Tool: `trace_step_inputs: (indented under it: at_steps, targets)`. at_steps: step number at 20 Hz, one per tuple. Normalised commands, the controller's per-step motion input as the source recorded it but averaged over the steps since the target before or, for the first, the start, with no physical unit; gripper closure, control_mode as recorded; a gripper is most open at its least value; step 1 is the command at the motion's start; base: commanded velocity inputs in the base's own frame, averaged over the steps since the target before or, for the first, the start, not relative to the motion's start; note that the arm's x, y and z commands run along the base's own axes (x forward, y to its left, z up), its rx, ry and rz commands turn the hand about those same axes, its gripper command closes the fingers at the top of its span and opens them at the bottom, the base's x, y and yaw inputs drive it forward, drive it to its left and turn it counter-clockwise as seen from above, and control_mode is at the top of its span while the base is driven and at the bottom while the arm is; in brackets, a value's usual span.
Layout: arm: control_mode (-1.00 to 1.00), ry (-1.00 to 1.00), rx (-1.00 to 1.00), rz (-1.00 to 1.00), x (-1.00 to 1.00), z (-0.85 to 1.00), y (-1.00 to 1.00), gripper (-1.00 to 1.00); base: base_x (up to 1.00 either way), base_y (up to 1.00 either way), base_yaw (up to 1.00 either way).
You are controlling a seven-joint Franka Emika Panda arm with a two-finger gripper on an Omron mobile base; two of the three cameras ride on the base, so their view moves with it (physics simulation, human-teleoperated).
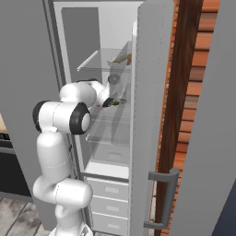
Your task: Gather the mushroom and lime from the fridge and place them on a tray on the dining counter. Then gather the chicken drumstick and fish from the fridge and place them on the other tray.
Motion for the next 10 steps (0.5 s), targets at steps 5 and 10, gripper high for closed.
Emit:
trace_step_inputs:
  at_steps: [5, 10]
  targets:
    - [-1.0, 0.01, 0.05, 0.0, 0.0, -0.06, 0.17, -1.0, 0.0, 0.0, 0.0]
    - [-1.0, 0.0, 0.04, 0.0, 0.08, -0.05, 0.03, -1.0, 0.0, 0.0, 0.0]
